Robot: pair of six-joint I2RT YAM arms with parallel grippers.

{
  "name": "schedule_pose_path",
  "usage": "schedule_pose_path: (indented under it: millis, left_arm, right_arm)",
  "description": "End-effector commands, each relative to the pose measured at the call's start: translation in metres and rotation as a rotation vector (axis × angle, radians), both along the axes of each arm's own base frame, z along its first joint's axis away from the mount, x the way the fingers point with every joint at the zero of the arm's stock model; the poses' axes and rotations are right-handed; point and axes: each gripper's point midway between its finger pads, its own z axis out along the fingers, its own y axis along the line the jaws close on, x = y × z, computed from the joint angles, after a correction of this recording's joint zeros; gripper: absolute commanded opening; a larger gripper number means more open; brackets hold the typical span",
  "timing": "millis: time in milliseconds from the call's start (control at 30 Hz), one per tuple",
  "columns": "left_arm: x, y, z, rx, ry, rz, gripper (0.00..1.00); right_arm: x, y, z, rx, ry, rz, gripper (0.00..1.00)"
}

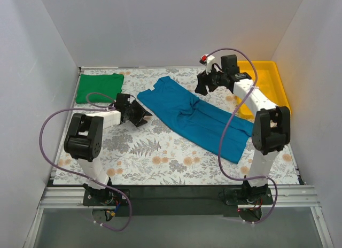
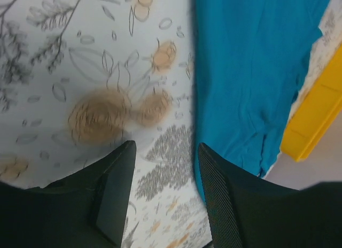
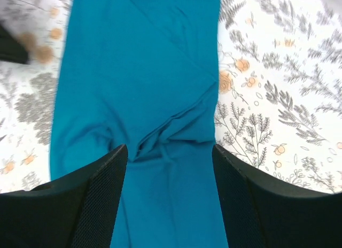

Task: Fold and stack the t-shirts
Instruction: Fold the tshirt

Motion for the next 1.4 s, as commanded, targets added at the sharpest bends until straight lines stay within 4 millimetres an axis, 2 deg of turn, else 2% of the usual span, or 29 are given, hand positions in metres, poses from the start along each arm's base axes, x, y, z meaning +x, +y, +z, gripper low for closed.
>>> schedule_pose_path:
  millis: [0, 100, 233, 267, 300, 333, 367, 400, 433, 467, 500, 533, 600, 700, 733, 900, 1033, 1067, 1133, 1167, 1267, 1300, 1333, 1367]
  left_arm:
    - [0.021, -0.001, -0.020, 0.047, 0.064, 0.105, 0.48]
    - [0.034, 0.007, -0.037, 0.105, 0.107, 0.155, 0.43]
    - [0.050, 0.009, -0.046, 0.138, 0.117, 0.163, 0.37]
    - [0.047, 0.009, -0.056, 0.153, 0.147, 0.150, 0.33]
    - [0.055, 0.008, -0.052, 0.156, 0.136, 0.150, 0.29]
    - [0.054, 0.009, -0.055, 0.166, 0.149, 0.146, 0.26]
    - [0.054, 0.010, -0.059, 0.175, 0.156, 0.142, 0.16]
    - [0.058, 0.011, -0.057, 0.191, 0.144, 0.140, 0.12]
    - [0.058, 0.013, -0.059, 0.203, 0.146, 0.137, 0.08]
    - [0.058, 0.014, -0.060, 0.211, 0.148, 0.135, 0.04]
    - [0.062, 0.014, -0.058, 0.221, 0.136, 0.124, 0.01]
    - [0.062, 0.016, -0.059, 0.231, 0.139, 0.122, 0.00]
    - [0.072, 0.020, -0.053, 0.255, 0.114, 0.110, 0.00]
    - [0.080, 0.035, -0.051, 0.284, 0.119, 0.105, 0.00]
    - [0.089, 0.038, -0.043, 0.293, 0.102, 0.086, 0.00]
    - [0.109, 0.070, -0.048, 0.329, 0.133, 0.083, 0.00]
    - [0.122, 0.081, -0.050, 0.341, 0.151, 0.055, 0.00]
    - [0.132, 0.081, -0.047, 0.343, 0.136, 0.040, 0.00]
    - [0.134, 0.083, -0.053, 0.345, 0.157, 0.018, 0.00]
    - [0.143, 0.081, -0.044, 0.340, 0.128, -0.004, 0.01]
    - [0.148, 0.074, -0.029, 0.323, 0.092, -0.060, 0.13]
    - [0.147, 0.074, -0.023, 0.328, 0.072, -0.081, 0.26]
    - [0.150, 0.074, -0.013, 0.334, 0.032, -0.088, 0.30]
    - [0.152, 0.074, 0.015, 0.337, -0.033, -0.085, 0.36]
  right_arm:
    - [-0.028, 0.000, 0.035, 0.005, -0.117, 0.090, 0.72]
    - [-0.058, -0.009, 0.045, -0.004, -0.146, 0.105, 0.72]
    - [-0.095, -0.022, 0.046, -0.005, -0.175, 0.103, 0.72]
    - [-0.101, -0.025, 0.064, 0.011, -0.246, 0.097, 0.73]
    - [-0.114, -0.029, 0.048, 0.009, -0.222, 0.101, 0.75]
    - [-0.120, -0.036, 0.063, 0.020, -0.278, 0.089, 0.77]
    - [-0.124, -0.040, 0.065, 0.026, -0.294, 0.086, 0.78]
    - [-0.131, -0.042, 0.062, 0.044, -0.298, 0.095, 0.80]
    - [-0.133, -0.051, 0.073, 0.058, -0.328, 0.080, 0.80]
    - [-0.136, -0.054, 0.074, 0.073, -0.331, 0.081, 0.80]
    - [-0.143, -0.054, 0.074, 0.102, -0.332, 0.104, 0.80]
    - [-0.144, -0.061, 0.073, 0.117, -0.329, 0.087, 0.80]
    - [-0.152, -0.063, 0.080, 0.150, -0.369, 0.104, 0.79]
    - [-0.158, -0.071, 0.073, 0.161, -0.359, 0.088, 0.79]
    - [-0.160, -0.072, 0.069, 0.153, -0.359, 0.088, 0.79]
    - [-0.163, -0.076, 0.058, 0.132, -0.360, 0.078, 0.79]
    - [-0.160, -0.076, 0.056, 0.134, -0.346, 0.078, 0.79]
    - [-0.160, -0.076, 0.054, 0.133, -0.341, 0.079, 0.78]
    - [-0.161, -0.075, 0.051, 0.125, -0.348, 0.101, 0.78]
    - [-0.167, -0.073, 0.044, 0.120, -0.322, 0.123, 0.78]
    - [-0.180, -0.063, 0.030, 0.093, -0.326, 0.273, 0.79]
    - [-0.189, -0.061, 0.020, 0.084, -0.274, 0.298, 0.78]
    - [-0.194, -0.051, 0.014, 0.059, -0.276, 0.356, 0.78]
    - [-0.197, -0.046, 0.009, 0.037, -0.267, 0.376, 0.78]
